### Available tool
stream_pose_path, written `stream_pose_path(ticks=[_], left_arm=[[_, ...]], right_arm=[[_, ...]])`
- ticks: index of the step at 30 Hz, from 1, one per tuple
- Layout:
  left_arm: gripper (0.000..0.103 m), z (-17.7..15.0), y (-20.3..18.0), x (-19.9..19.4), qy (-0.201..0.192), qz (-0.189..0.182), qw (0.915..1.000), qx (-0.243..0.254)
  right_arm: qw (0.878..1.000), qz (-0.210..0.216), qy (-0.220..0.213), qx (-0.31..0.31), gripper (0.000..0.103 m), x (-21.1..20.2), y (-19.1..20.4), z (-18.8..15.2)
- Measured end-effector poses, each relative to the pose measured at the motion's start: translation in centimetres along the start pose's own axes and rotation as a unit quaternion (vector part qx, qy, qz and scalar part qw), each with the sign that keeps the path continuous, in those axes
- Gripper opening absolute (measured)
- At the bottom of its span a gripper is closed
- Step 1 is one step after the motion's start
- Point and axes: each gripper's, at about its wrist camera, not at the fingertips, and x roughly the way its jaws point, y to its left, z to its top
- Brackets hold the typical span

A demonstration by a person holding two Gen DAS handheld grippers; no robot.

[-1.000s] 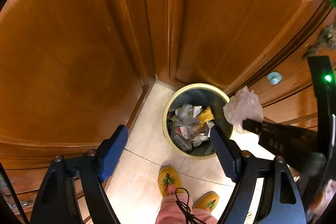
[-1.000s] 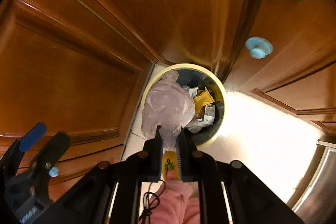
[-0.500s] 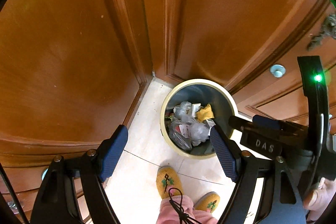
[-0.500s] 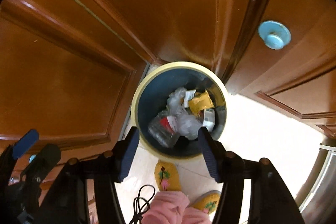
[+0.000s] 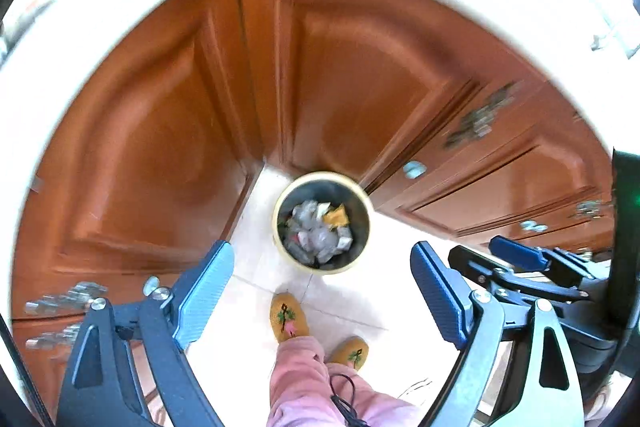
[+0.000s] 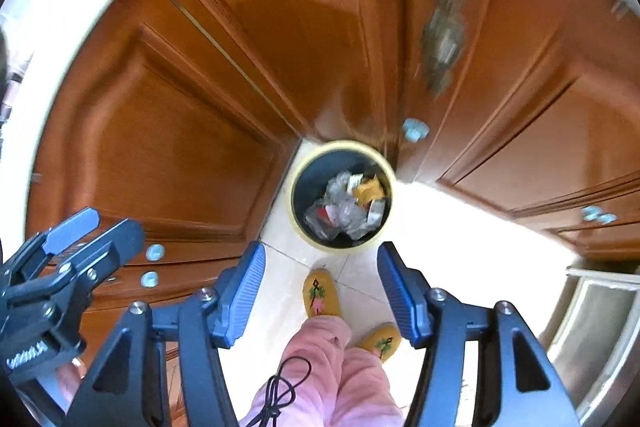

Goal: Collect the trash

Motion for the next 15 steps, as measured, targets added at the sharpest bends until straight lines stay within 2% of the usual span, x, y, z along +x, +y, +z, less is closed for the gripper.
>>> stream_pose_path(ticks=[4,10,15], left_arm=[[0.101,2.1,-1.3,-7.3,-0.049,0.006,0.9986,0.017],[0.102,5.7,-2.4,-16.8,-0.114,0.008,0.9934,0.009],[0.102,8.0,-3.0,-22.0,-0.161,0.024,0.9866,-0.003]], right_arm=[[0.998,-0.009,-0.057,-0.005,0.060,-8.4,0.6,1.3],[0.989,-0.001,-0.148,0.011,0.063,-19.6,0.9,3.2],[0.977,-0.003,-0.211,0.011,0.071,-25.8,2.0,3.5]])
